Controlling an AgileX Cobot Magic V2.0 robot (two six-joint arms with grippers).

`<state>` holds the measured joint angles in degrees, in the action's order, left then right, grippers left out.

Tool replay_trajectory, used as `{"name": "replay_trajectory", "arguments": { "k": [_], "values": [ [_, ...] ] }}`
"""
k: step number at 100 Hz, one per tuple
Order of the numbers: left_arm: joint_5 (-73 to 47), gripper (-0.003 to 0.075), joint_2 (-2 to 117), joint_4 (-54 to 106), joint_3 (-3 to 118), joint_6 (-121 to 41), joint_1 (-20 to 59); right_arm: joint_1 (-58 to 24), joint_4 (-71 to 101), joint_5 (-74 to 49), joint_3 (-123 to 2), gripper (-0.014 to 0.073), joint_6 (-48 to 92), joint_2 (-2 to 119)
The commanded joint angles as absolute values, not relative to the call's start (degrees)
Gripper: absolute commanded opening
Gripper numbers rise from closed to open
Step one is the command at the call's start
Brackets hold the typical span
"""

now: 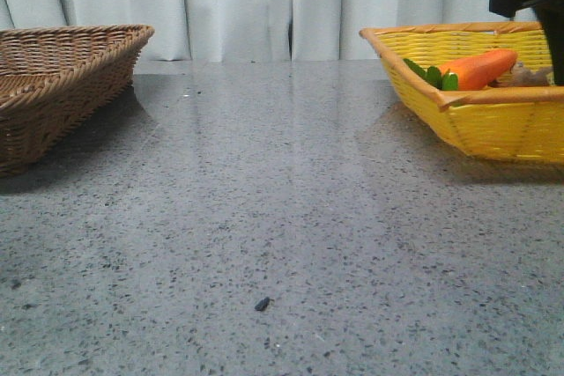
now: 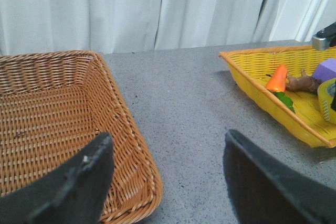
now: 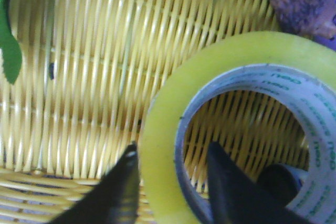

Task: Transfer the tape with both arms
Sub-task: 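Lift the tape roll out and set it on the table between baskets, then lower the left gripper onto the tape roll and grasp its rim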

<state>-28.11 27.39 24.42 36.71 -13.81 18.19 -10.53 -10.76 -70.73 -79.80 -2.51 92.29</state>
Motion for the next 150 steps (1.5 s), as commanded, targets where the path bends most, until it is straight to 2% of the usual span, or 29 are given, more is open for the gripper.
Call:
{"name": "replay_trajectory", "arguments": {
  "k": [1, 16, 29, 43, 54, 70, 80, 105, 110, 115, 127, 134, 143, 150],
  "values": [
    [-23.57, 0.0419, 28.02, 25.26, 38.70, -13.85, 18.76, -10.13, -12.84, -75.26, -80.95, -0.0071, -2.57, 90.12],
    [-23.36, 0.0419, 28.02, 25.26, 38.70, -13.85, 18.76, -10.25, -13.91, -75.26, -83.36, -0.0065, -1.00, 88.66],
    [-23.27, 0.0419, 28.02, 25.26, 38.70, -13.85, 18.76, -12.13, -13.91, -75.15, -92.47, -0.0065, -1.00, 86.32],
    [-23.14, 0.0419, 28.14, 25.26, 38.70, -13.85, 18.76, -18.05, -12.57, -73.90, -106.37, -0.0065, -1.00, 86.21],
    [-22.94, 0.0419, 28.64, 25.26, 38.70, -13.85, 18.76, -24.36, -5.81, -66.10, -113.17, -0.0065, -1.00, 87.17],
    [-23.07, 0.0419, 29.70, 25.26, 38.70, -13.85, 18.76, -33.35, 2.17, -54.32, -114.24, -0.0065, 0.00, 91.69],
    [-23.16, 0.0419, 29.95, 25.26, 38.70, -13.85, 18.76, -36.32, 1.19, -54.78, -114.24, -0.0065, 0.30, 97.80],
    [-24.03, 0.0419, 29.95, 25.26, 38.59, -13.85, 18.76, -36.31, -0.88, -57.74, -114.24, -0.0057, 0.00, 109.76],
    [-24.63, 0.0419, 29.95, 25.26, 38.59, -13.85, 18.76, -36.31, -0.76, -57.88, -114.24, -0.0016, 0.00, 110.26],
    [-25.16, 0.0419, 29.99, 25.26, 38.59, -13.85, 18.76, -36.42, -0.76, -58.14, -114.24, 0.0064, 0.00, 110.18],
    [-25.93, 0.0419, 31.67, 25.26, 38.59, -13.85, 18.76, -36.42, -0.65, -59.35, -114.86, 0.0369, 0.00, 108.65],
    [-26.57, 0.0419, 33.61, 25.26, 39.43, -13.85, 18.76, -36.42, -0.65, -60.68, -115.88, 0.0493, 0.00, 106.92],
    [-27.59, 0.0419, 36.97, 25.26, 41.90, -13.85, 18.76, -36.42, -0.76, -61.70, -116.82, 0.0483, 0.00, 102.79],
    [-29.15, 0.0419, 40.36, 25.72, 45.03, -15.71, 18.96, -36.42, -0.43, -62.25, -116.91, 0.0378, 0.00, 98.09]
  ]
}}
